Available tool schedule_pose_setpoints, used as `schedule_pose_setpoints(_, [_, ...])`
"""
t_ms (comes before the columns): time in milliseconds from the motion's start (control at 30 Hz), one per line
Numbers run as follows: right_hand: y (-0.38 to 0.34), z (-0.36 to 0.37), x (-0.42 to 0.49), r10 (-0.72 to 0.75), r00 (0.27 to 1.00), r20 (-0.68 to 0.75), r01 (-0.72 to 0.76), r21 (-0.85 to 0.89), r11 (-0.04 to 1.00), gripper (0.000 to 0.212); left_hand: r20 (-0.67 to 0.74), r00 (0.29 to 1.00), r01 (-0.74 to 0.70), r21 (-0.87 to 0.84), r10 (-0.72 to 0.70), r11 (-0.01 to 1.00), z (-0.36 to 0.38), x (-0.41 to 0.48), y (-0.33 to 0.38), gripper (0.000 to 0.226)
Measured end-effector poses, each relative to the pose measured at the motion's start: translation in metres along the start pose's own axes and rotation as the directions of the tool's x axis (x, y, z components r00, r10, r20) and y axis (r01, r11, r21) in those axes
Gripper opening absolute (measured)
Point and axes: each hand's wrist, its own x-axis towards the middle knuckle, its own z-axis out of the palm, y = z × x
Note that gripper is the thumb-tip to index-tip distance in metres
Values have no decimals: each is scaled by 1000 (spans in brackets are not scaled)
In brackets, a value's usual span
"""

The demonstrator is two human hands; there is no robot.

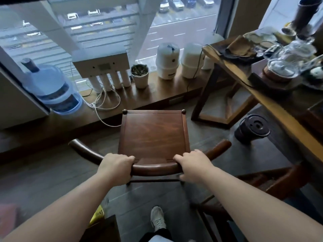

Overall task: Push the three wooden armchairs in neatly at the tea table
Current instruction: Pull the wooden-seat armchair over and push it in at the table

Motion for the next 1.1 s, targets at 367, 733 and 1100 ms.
schedule_pose_setpoints(367, [8,-21,36,-221,955,197,223,14,975,22,127,976,-176,-24,178,984,-9,10,-18,19])
schedule_pose_setpoints(733, [14,-30,61,-250,823,509,119,276,954,23,168,970,-171,-49,177,984,-10,12,-19,22])
schedule_pose_setpoints(1100, [17,-22,63,-268,827,495,103,335,937,32,237,956,-171,-22,171,985,-11,16,-18,22])
